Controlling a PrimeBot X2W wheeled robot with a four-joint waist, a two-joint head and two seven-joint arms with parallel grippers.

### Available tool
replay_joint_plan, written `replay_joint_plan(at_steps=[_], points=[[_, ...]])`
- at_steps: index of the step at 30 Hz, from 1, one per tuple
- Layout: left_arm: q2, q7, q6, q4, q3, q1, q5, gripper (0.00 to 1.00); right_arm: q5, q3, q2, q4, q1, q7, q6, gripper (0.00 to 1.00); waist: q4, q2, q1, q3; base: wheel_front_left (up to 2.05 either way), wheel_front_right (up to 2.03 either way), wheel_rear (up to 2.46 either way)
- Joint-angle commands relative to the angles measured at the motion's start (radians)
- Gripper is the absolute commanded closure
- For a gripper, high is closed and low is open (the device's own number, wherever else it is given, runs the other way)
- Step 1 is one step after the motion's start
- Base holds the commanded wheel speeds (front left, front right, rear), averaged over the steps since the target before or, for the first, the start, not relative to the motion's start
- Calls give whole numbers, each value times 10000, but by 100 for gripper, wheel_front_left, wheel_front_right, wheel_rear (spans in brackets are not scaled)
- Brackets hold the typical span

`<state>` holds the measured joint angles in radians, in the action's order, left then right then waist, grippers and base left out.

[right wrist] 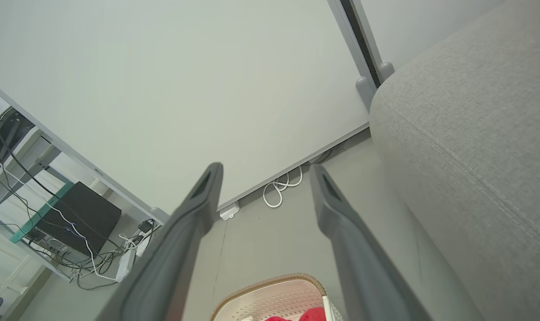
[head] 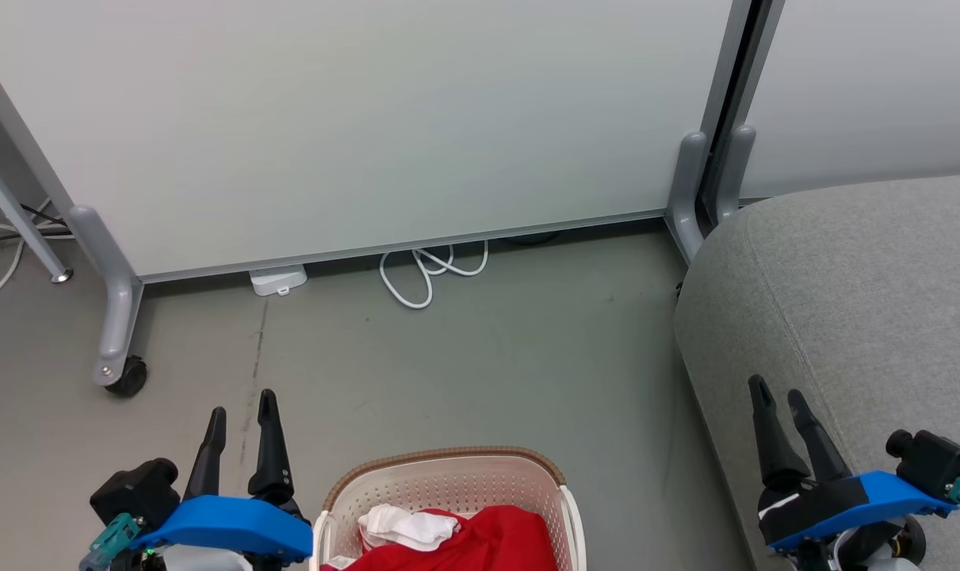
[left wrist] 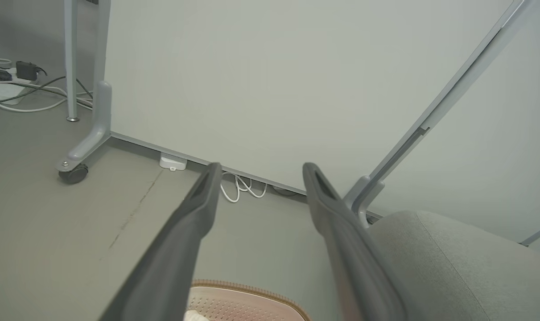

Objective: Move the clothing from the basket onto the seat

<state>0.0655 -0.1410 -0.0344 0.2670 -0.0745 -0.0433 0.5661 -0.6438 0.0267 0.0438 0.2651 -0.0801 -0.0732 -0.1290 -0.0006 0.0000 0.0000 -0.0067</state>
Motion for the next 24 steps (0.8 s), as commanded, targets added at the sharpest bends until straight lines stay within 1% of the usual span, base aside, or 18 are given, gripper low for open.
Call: replay_joint_plan(at_steps=[1, 11, 24], points=[[71, -104, 61, -33, -37, -175, -313, 0, 365, 46, 74, -75, -200, -15, -17, 0, 3, 0, 0, -7, 0, 0, 0], [53, -355, 149, 63, -175, -180, -1285, 0, 1438, 109, 80, -142, -222, -91, -20, 0, 14, 0, 0, -40, 0, 0, 0], [-9, -654, 156, 138, -241, -107, -2244, 0, 2733, 225, 84, -130, -217, -96, -22, 0, 6, 0, 0, -84, 0, 0, 0]])
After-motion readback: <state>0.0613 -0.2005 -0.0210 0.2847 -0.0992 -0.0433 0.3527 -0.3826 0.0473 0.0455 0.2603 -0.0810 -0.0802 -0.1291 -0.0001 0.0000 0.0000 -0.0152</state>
